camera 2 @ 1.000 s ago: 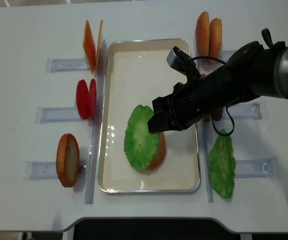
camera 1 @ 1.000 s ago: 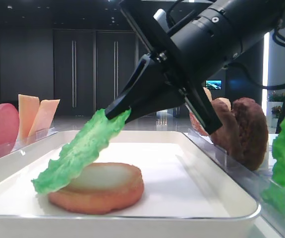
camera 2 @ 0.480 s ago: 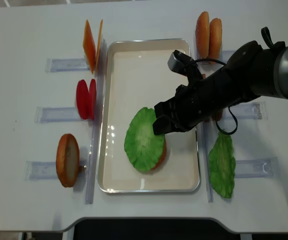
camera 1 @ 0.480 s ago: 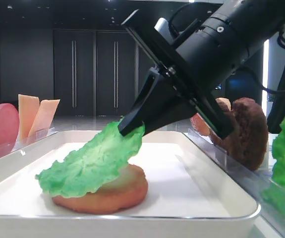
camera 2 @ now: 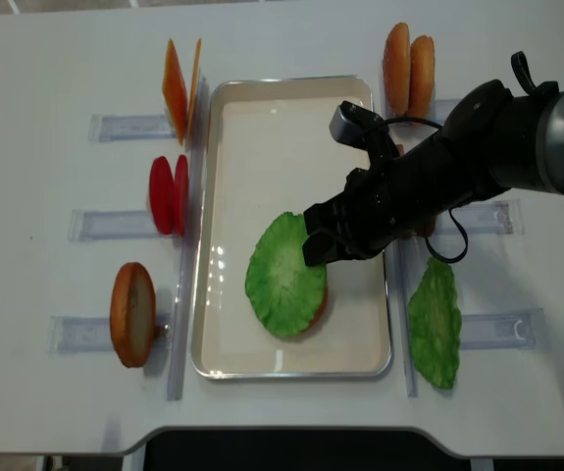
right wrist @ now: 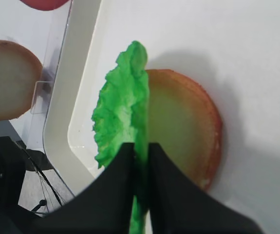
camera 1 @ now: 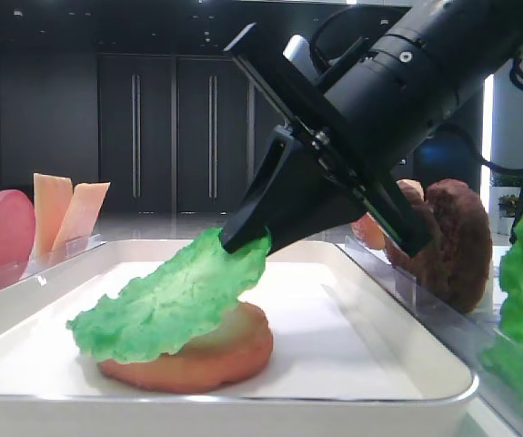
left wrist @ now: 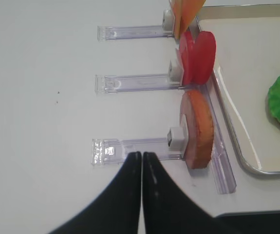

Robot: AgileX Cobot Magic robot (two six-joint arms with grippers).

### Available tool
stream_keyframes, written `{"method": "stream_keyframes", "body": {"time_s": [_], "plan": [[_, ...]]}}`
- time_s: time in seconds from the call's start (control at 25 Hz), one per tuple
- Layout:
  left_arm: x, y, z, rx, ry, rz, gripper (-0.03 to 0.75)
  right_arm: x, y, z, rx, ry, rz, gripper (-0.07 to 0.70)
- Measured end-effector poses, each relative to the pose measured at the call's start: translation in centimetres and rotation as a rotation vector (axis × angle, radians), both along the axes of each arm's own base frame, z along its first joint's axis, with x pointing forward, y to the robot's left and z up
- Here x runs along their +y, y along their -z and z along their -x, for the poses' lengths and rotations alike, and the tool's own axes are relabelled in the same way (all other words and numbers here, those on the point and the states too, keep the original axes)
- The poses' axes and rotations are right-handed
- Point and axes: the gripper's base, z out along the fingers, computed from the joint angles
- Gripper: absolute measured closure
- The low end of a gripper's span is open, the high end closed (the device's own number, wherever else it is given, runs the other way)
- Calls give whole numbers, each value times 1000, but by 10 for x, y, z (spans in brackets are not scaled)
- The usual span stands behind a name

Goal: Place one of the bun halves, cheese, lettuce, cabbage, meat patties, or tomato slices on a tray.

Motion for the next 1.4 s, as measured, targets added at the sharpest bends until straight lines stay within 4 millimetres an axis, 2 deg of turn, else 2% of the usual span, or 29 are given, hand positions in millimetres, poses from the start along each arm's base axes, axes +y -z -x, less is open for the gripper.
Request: {"method": "stream_keyframes", "body": {"time_s": [0.12, 0.32, 0.44, 0.64, 0.88, 1.4], "plan": [[0, 0, 0, 0, 0, 0, 722, 0, 0, 0, 0, 1, 1, 481], [0, 0, 0, 0, 0, 0, 722, -1, 1, -1, 16, 37, 21, 281], [0, 0, 0, 0, 0, 0, 722, -4, 4, -1, 29, 49, 66, 216], [0, 0, 0, 0, 0, 0, 722, -10, 5, 1, 44, 51, 138, 192], [0, 0, 0, 0, 0, 0, 722, -17, -23, 3, -23, 101, 154, 190], [0, 0, 0, 0, 0, 0, 722, -29, -64, 15, -61, 189, 164, 190]]}}
